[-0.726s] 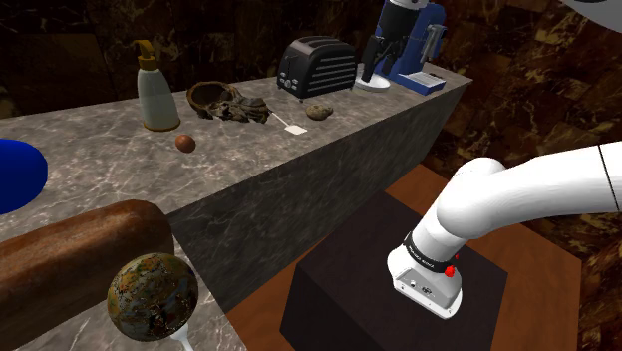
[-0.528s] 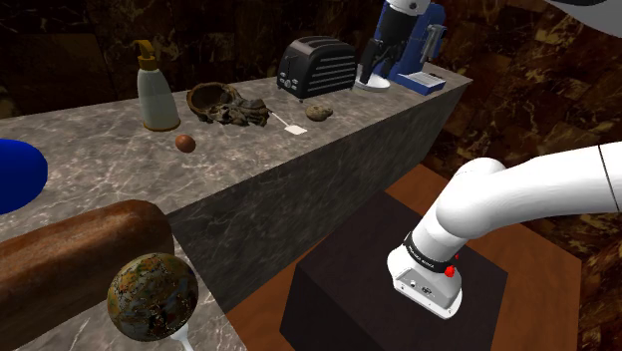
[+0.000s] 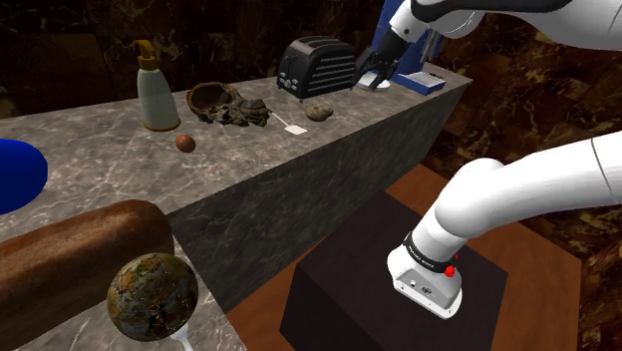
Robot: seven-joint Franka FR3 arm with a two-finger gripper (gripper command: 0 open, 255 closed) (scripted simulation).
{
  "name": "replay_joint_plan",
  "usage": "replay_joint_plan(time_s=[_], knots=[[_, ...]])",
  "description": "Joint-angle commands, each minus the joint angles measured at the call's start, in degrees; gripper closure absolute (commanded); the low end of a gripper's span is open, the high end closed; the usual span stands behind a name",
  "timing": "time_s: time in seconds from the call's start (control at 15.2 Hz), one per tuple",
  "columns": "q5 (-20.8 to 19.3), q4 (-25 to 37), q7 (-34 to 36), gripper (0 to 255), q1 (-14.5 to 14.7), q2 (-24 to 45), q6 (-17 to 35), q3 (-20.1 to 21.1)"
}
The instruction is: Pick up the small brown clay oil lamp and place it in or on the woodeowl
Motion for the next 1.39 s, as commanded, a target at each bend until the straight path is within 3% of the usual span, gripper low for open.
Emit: replay_joint_plan(time_s=[0.0, 0.33, 0.59, 0.79, 0.92, 0.99, 1.06, 1.12, 1.19, 1.25, 1.32], knots=[[3.33, -1.97, -1.75, 0, 0.31, 1.75, 5.95, -3.83], [15.48, -4.02, -8.98, 0, 5.02, 8.00, 18.34, -14.70], [31.03, -3.35, -19.49, 0, 14.22, 14.05, 25.67, -26.93], [47.16, -0.93, -30.76, 0, 25.26, 19.47, 27.48, -39.72], [60.48, 1.68, -39.53, 0, 34.61, 25.09, 24.80, -50.83], [68.54, 3.24, -44.06, 0, 40.53, 30.20, 20.68, -58.34], [81.17, 4.92, -48.54, 0, 41.59, 44.03, 8.34, -63.24], [89.26, 5.89, -49.97, 0, 36.37, 53.25, -0.15, -60.61], [94.52, 6.72, -50.54, 0, 31.59, 58.06, -4.62, -57.11], [97.22, 7.70, -51.35, 0, 24.35, 58.42, -4.92, -49.92], [101.35, 8.60, -51.54, 0, 20.84, 61.65, -7.75, -47.05]])
